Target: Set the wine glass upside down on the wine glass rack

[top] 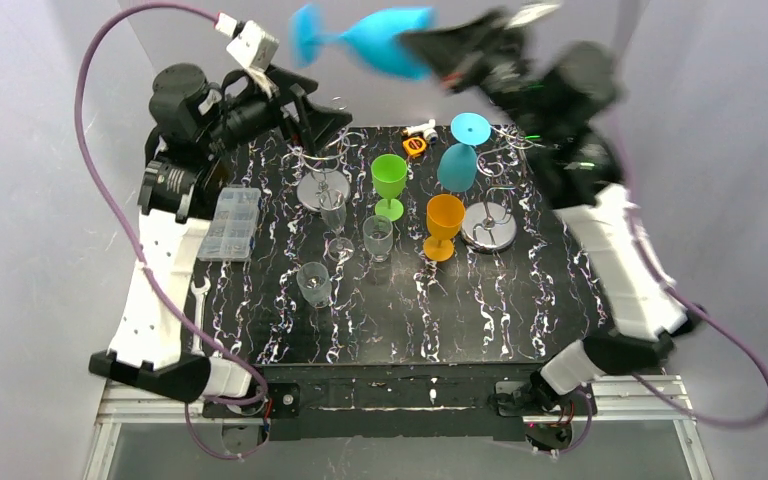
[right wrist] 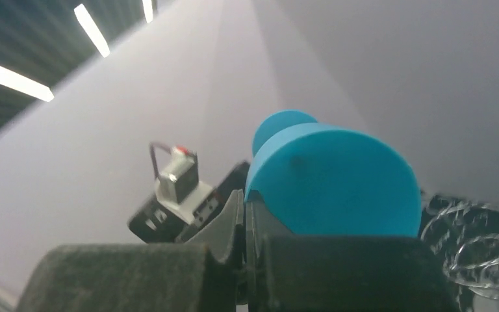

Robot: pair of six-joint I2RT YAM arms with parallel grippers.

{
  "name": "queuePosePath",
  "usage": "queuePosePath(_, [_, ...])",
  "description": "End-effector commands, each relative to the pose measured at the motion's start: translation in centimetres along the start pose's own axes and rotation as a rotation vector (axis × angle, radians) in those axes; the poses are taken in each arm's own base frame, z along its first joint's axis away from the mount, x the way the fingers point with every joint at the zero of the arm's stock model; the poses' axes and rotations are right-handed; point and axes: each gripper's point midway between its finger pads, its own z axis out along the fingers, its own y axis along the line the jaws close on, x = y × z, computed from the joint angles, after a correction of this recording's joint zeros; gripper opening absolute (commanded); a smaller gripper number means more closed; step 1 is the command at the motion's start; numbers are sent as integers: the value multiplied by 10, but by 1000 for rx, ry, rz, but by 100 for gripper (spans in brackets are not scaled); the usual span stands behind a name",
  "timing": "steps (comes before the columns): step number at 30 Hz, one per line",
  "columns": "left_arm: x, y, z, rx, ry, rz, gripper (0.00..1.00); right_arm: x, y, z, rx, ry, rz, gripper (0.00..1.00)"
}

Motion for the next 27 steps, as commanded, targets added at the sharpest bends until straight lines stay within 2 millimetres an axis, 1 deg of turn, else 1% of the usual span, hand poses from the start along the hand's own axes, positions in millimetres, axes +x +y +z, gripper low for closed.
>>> queuePosePath(1, [-20,-23,-48,-84,-71,107,99,84,7,32,94,173,-278,1])
queuePosePath(3, [-13,-25,-67,-142,-68,142,99,86,7,35,92,159,-303,1])
queuePosePath(5, [-7,-23,-86,-214,-67,180,99,96,2,35,102,182,-310,1])
queuePosePath(7, [2,-24,-103,-275,-63,166,99,109,3,34,105,200,-323,1])
queuePosePath(10, [18,-37,-123,-284,-50,154,99,127,2,27,132,219,-367,1])
queuePosePath(11, [27,-38,-127,-292,-39,142,99,134,3,24,136,223,-381,1])
queuePosePath(13, [35,-40,-138,-320,-31,126,99,146,8,16,140,213,-414,1])
queuePosePath(14, [39,-39,-141,-341,-32,91,99,155,9,11,139,213,-424,1])
queuePosePath(17, [48,-35,-147,-390,-35,38,99,183,21,-4,135,218,-456,1])
queuePosePath(19, [60,-30,-147,-418,-1,-23,99,198,35,-19,139,200,-503,1])
queuePosePath(21, [72,-29,-146,-426,33,-82,99,210,56,-37,124,181,-530,1])
queuePosePath(24, [90,-28,-144,-436,63,-186,99,217,74,-57,112,159,-572,1])
queuePosePath(25, [93,-29,-143,-430,69,-215,95,220,79,-65,109,158,-593,1])
queuePosePath(27, [94,-27,-144,-443,65,-243,88,215,87,-74,102,143,-590,1])
